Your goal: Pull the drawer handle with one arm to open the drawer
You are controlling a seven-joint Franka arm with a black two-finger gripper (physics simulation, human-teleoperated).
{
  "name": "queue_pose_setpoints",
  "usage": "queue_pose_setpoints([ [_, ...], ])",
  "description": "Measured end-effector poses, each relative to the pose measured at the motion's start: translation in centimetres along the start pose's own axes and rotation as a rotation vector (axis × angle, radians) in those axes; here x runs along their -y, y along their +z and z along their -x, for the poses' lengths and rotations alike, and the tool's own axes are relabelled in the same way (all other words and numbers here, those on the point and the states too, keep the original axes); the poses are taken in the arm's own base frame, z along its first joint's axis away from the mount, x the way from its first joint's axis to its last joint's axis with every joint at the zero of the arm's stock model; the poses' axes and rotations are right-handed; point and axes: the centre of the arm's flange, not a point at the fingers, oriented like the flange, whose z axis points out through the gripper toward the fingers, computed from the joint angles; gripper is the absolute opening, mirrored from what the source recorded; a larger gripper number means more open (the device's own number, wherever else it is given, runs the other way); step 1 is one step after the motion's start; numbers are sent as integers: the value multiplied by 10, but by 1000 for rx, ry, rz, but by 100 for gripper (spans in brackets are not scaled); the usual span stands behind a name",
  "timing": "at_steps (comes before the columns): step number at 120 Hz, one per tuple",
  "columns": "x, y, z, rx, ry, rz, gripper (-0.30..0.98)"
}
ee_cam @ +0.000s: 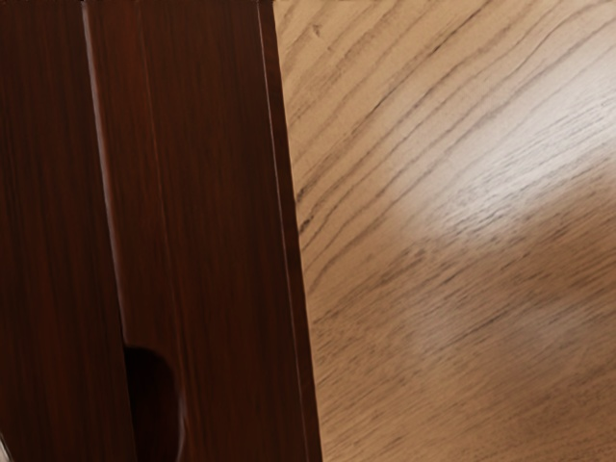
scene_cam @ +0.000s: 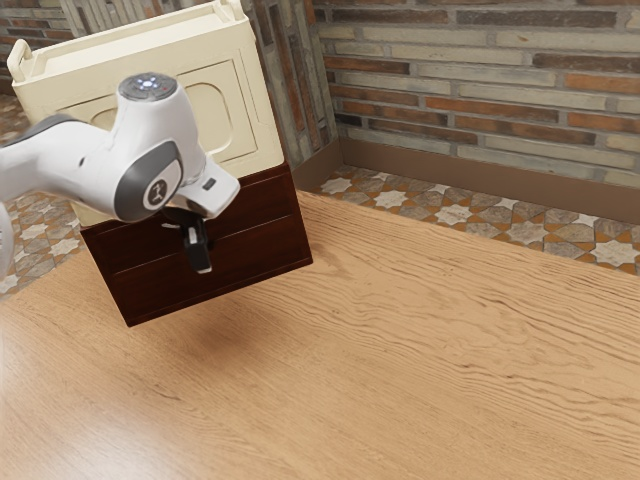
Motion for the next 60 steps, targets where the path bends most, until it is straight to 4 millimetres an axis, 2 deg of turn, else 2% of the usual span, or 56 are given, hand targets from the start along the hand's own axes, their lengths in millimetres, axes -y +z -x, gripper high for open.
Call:
queue_pose_setpoints([
  [23,-2,1,-1,-6,-5,7,81],
  [34,-3,-2,0,-12,-3,4,68],
  [60,-11,-9,4,-19,5,4,69],
])
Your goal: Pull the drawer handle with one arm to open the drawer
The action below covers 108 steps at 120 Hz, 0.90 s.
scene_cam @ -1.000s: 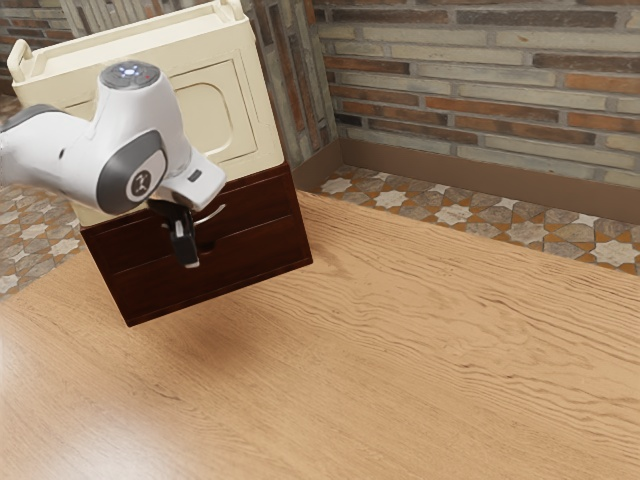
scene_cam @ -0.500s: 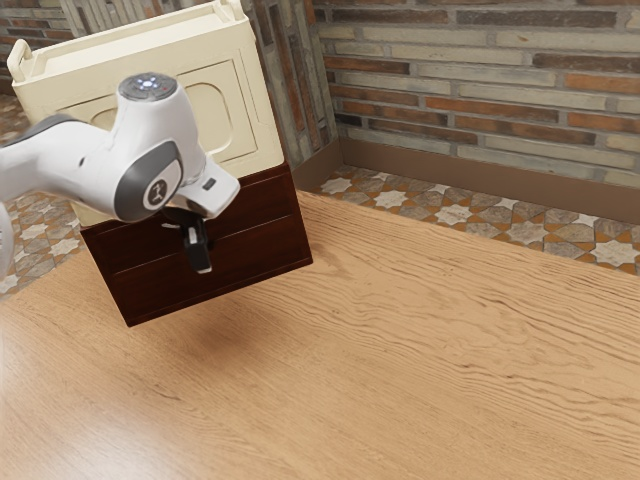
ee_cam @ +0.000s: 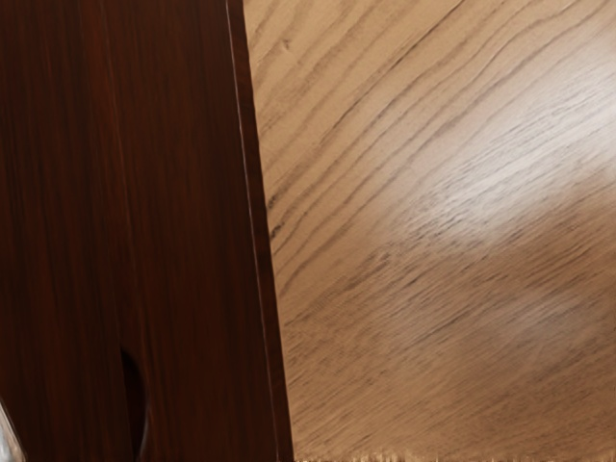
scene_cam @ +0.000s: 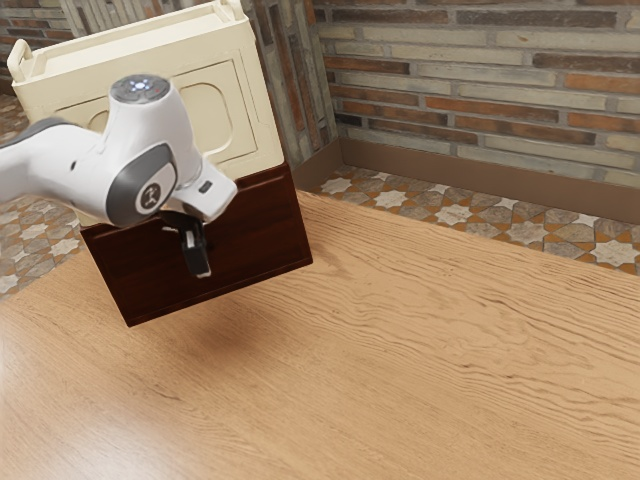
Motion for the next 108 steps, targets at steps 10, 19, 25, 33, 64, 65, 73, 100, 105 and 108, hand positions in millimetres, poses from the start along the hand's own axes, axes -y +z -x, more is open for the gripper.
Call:
queue_pose_setpoints([
  [10,-4,-1,1,-1,4,3,68],
  [19,-9,-5,2,-7,11,4,67],
  [25,-13,-8,2,-11,16,6,67],
  [33,-18,-11,3,-16,22,8,67],
  [64,-35,-9,5,-24,41,23,68],
  [65,-36,-9,5,-24,42,23,68],
  [73,-39,-11,6,-30,46,23,68],
  [100,-55,-17,4,-33,81,14,67],
  [105,-59,-19,3,-35,89,15,68],
  [108,-62,-20,2,-38,93,15,68],
])
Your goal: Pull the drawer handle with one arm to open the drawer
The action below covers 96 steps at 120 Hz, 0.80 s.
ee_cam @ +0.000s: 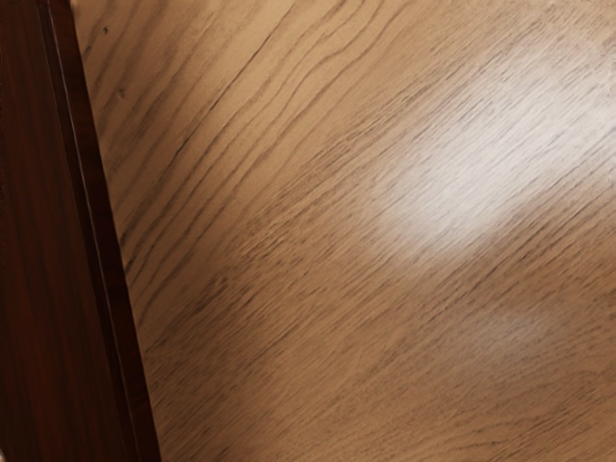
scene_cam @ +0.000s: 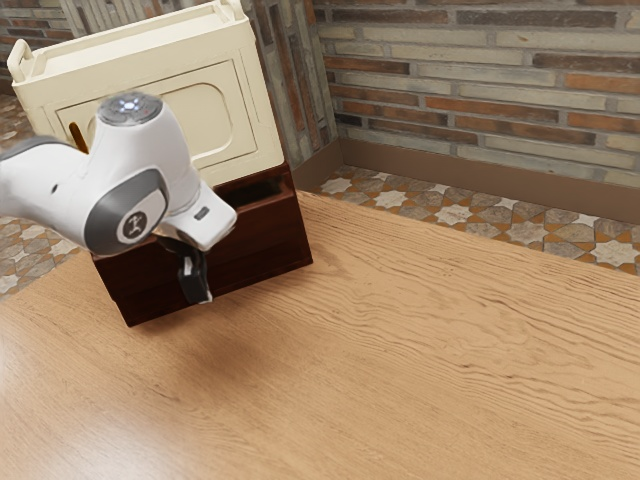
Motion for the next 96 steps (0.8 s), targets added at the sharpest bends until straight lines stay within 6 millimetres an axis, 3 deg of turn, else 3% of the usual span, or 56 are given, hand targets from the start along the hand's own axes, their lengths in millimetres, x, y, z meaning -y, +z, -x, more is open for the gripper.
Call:
queue_pose_setpoints([
  [43,-27,-9,-5,-17,46,3,67],
  [54,-32,-6,-5,-16,51,11,75],
  [96,-47,-17,-2,-38,67,9,62],
])
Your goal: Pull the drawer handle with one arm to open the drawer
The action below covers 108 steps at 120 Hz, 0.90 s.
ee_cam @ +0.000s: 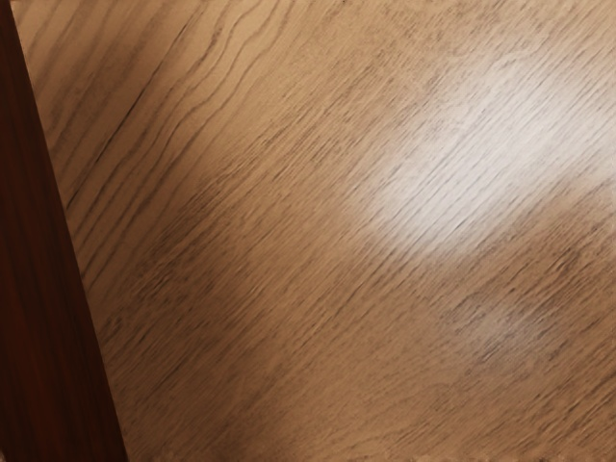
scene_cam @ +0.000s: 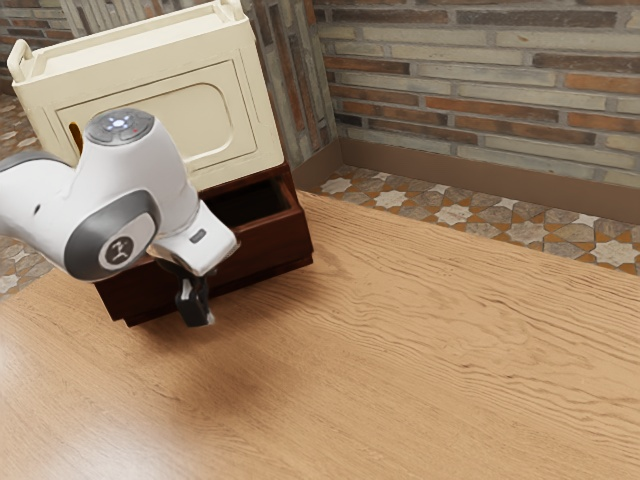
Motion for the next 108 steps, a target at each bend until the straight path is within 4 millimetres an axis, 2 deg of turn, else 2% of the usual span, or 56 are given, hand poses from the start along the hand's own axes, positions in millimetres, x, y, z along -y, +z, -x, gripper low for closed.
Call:
queue_pose_setpoints([
  [18,-11,-6,3,-13,10,1,62],
  [57,-33,-13,-4,-25,58,-3,67],
  [93,-41,-22,-11,1,110,-44,49],
  [103,-41,-25,-12,7,119,-57,40],
  [108,-41,-27,-12,8,122,-62,42],
])
